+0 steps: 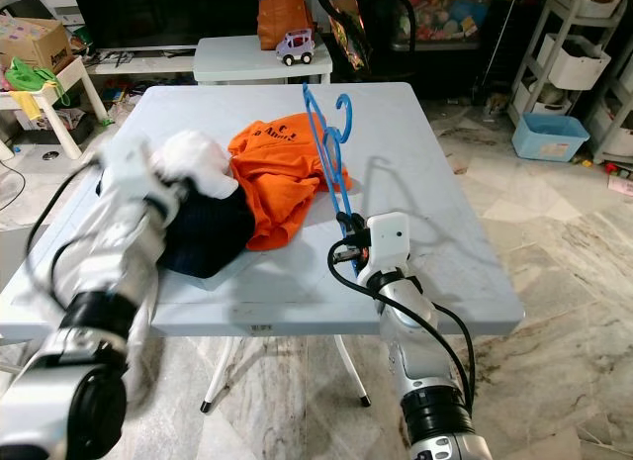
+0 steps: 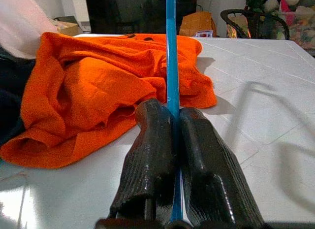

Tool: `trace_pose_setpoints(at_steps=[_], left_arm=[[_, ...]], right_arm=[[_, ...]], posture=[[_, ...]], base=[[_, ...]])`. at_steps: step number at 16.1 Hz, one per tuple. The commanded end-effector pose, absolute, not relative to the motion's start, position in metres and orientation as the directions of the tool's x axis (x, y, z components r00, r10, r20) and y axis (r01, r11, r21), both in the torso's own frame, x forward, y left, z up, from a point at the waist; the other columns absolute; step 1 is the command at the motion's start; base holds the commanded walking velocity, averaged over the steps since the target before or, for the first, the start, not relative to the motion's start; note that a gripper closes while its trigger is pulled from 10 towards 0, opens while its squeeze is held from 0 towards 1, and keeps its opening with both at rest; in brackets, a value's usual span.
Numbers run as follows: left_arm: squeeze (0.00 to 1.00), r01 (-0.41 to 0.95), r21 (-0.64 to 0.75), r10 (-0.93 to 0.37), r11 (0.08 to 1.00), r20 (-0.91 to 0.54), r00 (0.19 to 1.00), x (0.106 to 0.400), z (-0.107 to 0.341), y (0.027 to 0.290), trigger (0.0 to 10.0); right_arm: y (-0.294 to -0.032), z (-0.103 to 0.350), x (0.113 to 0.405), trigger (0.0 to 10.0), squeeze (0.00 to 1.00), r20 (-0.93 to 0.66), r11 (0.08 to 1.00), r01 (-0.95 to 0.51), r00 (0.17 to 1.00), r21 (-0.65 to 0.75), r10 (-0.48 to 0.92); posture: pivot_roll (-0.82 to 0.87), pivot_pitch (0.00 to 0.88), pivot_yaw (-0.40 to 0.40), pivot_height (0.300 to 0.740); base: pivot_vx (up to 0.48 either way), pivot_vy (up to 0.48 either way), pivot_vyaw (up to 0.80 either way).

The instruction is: Hang hanger

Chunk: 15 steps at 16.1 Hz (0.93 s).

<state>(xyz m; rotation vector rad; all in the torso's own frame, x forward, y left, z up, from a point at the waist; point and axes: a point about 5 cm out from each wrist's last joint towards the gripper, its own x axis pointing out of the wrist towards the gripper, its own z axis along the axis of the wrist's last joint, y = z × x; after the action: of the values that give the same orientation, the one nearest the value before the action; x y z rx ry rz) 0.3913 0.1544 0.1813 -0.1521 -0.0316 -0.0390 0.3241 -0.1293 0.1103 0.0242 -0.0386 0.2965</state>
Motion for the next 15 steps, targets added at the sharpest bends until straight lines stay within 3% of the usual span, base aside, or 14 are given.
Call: trace_pose_setpoints(at_steps=[1, 2, 3, 4, 5, 6, 9, 11, 12, 13, 15], left_arm=[[0.0, 0.226, -0.018, -0.222, 0.974, 0.131, 0.966, 0.392, 0.201, 0.127, 10.0], [0.0, 0.327, 0.136, -0.349, 0.935, 0.197, 0.916, 0.387, 0.211, 0.112, 10.0], [0.0, 0.267, 0.346, -0.312, 0.899, 0.08, 0.947, 0.384, 0.196, 0.129, 10.0], [0.0, 0.255, 0.356, -0.297, 0.899, 0.068, 0.952, 0.384, 0.194, 0.132, 10.0], [0.0, 0.231, 0.309, -0.237, 0.922, -0.02, 0.971, 0.377, 0.178, 0.155, 10.0], [1.0, 0.204, 0.308, -0.197, 0.929, -0.057, 0.979, 0.365, 0.167, 0.172, 10.0], [1.0, 0.126, 0.387, -0.146, 0.913, 0.021, 0.989, 0.331, 0.158, 0.201, 10.0], [1.0, 0.145, 0.428, -0.118, 0.892, -0.089, 0.989, 0.312, 0.14, 0.21, 10.0], [1.0, 0.099, 0.575, -0.078, 0.812, -0.061, 0.995, 0.3, 0.141, 0.225, 10.0], [1.0, 0.044, 0.632, -0.03, 0.773, -0.033, 0.999, 0.293, 0.142, 0.235, 10.0], [1.0, -0.051, 0.577, 0.041, 0.816, 0.03, 0.999, 0.28, 0.141, 0.244, 10.0]], right_arm=[[-0.131, 0.111, 0.325, 10.0, 0.0, 0.038, 0.958, -0.287, 0.957, 0.011, 0.287], [-0.133, 0.111, 0.325, 10.0, 0.0, 0.038, 0.959, -0.283, 0.958, 0.009, 0.283], [-0.139, 0.111, 0.325, 10.0, 0.0, 0.038, 0.963, -0.268, 0.963, 0.005, 0.267], [-0.139, 0.111, 0.325, 10.0, 0.0, 0.039, 0.964, -0.266, 0.963, 0.005, 0.266], [-0.141, 0.111, 0.324, 10.0, 0.0, 0.038, 0.965, -0.262, 0.964, 0.003, 0.262], [-0.142, 0.11, 0.323, 10.0, 0.0, 0.036, 0.966, -0.26, 0.965, 0.004, 0.26], [-0.14, 0.106, 0.323, 10.0, 0.0, 0.023, 0.963, -0.268, 0.963, 0.011, 0.267], [-0.134, 0.107, 0.325, 10.0, 0.0, 0.024, 0.957, -0.289, 0.957, 0.013, 0.289], [-0.133, 0.108, 0.326, 10.0, 0.0, 0.025, 0.956, -0.294, 0.956, 0.012, 0.293], [-0.133, 0.108, 0.327, 10.0, 0.0, 0.024, 0.955, -0.295, 0.955, 0.012, 0.295], [-0.134, 0.108, 0.328, 10.0, 0.0, 0.023, 0.955, -0.297, 0.955, 0.01, 0.297]], posture=[[-0.14, 0.0, 0.011, 0.74], [-0.14, 0.0, 0.015, 0.74], [-0.14, 0.0, 0.018, 0.74], [-0.14, 0.0, 0.018, 0.74], [-0.14, 0.0, 0.021, 0.74], [-0.14, 0.0, 0.021, 0.74], [-0.1, 0.0, 0.019, 0.74], [-0.08, 0.0, 0.014, 0.74], [-0.07, 0.0, 0.011, 0.74], [-0.07, 0.0, 0.012, 0.74], [-0.07, 0.0, 0.009, 0.74]], base=[[0.0, 0.0, 0.0], [0.0, 0.0, 0.0], [0.0, 0.0, 0.0], [0.0, 0.0, 0.0], [0.0, 0.0, 0.0], [0.0, 0.0, 0.0], [0.0, 0.0, 0.0], [0.0, 0.0, 0.0], [0.0, 0.0, 0.0], [0.0, 0.0, 0.0], [0.0, 0.0, 0.0]])
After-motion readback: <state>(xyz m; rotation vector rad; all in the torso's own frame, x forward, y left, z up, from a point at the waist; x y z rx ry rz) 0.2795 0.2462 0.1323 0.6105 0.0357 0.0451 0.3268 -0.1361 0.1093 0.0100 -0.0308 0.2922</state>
